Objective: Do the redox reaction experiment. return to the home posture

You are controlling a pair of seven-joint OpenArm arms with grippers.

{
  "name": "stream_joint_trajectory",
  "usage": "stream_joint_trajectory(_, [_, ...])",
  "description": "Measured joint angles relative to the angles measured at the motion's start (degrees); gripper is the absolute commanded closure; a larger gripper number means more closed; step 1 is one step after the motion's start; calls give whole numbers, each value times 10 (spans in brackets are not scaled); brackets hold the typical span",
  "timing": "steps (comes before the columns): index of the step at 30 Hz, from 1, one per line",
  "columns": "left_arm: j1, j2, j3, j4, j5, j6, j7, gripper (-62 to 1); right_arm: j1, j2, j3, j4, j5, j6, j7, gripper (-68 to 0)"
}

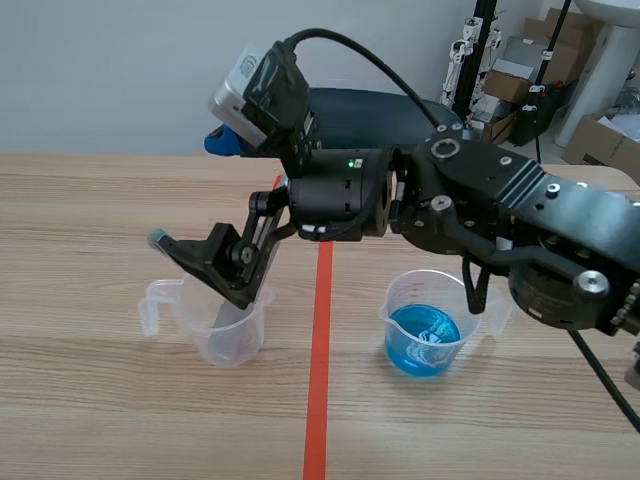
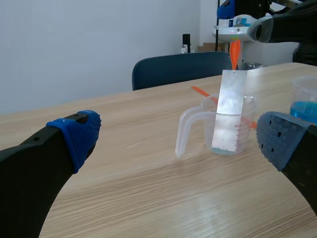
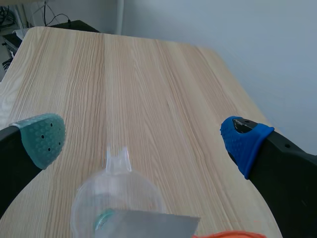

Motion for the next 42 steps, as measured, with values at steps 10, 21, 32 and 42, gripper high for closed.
stream_joint_trajectory(10, [47, -143, 0, 75, -84, 0, 0, -623, -1, 106, 52, 89, 78, -1, -15, -679])
stream_joint_trajectory(21, [54, -274, 0, 124, -84, 0, 0, -623, -113, 225, 242, 149, 131, -2, -2, -679])
stream_joint_trajectory(32, [54, -304, 0, 123, -84, 0, 5, -623, -330, 243, 470, 150, 129, -2, 80, -679])
stream_joint_trajectory(42, [50, -254, 0, 219, -85, 7, 129, -623, -476, 243, 616, 165, 90, 7, 104, -679])
